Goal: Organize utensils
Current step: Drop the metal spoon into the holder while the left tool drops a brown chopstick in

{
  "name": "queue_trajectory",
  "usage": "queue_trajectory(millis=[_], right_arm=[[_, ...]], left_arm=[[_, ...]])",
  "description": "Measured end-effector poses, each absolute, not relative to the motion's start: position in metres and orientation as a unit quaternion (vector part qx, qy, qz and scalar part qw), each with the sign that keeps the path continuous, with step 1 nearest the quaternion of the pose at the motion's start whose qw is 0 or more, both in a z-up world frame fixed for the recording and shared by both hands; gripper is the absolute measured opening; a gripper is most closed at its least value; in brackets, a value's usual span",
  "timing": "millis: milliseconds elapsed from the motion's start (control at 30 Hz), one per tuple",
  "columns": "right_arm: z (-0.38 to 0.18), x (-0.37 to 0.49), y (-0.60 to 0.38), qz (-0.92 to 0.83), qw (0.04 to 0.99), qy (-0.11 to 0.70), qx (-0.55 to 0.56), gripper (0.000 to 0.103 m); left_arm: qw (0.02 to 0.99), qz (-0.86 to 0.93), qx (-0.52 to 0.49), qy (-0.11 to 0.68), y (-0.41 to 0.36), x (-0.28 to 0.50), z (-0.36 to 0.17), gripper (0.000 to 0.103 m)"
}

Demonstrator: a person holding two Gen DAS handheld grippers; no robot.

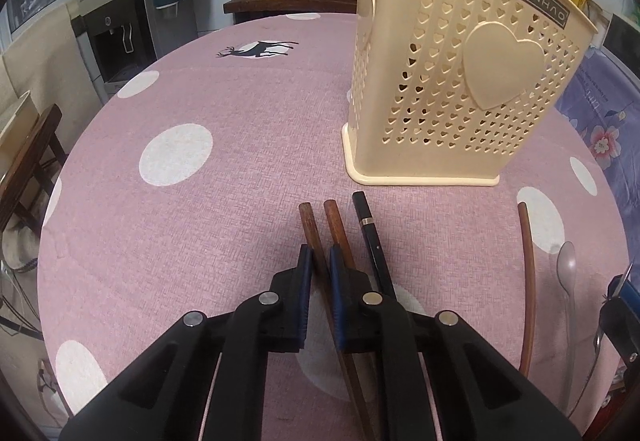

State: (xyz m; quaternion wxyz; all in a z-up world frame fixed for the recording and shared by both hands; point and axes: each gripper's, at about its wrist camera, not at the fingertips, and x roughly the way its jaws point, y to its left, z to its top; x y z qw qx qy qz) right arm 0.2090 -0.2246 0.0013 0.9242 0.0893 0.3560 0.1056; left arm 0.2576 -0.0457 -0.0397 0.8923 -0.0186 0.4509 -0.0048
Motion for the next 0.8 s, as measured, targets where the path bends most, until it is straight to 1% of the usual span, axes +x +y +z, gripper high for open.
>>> queue_trajectory(millis=[300,433,633,800], right_arm=[[0.006,0.207,-0.228,0.107,0.927,0.347,0.096,0.038],[0.011,0.205,-0.232,0.116,0.928,0.339,0.105,0.038],[0.034,0.202,-0.237,0.140,0.930,0.318,0.123,0.037],[0.052,0.197,-0.235,0.137,0.936,0.304,0.109,0.037]], left_arm=[[0.894,-0.006,-0.033,0.446,-0.042,0.260,-0.038,0.008],[0.901,-0.019,-0.052,0.431,-0.032,0.257,-0.026,0.008],[0.928,-0.045,-0.078,0.363,-0.010,0.233,0.030,0.007],[0.948,-0.055,-0.087,0.302,0.007,0.211,0.075,0.007]])
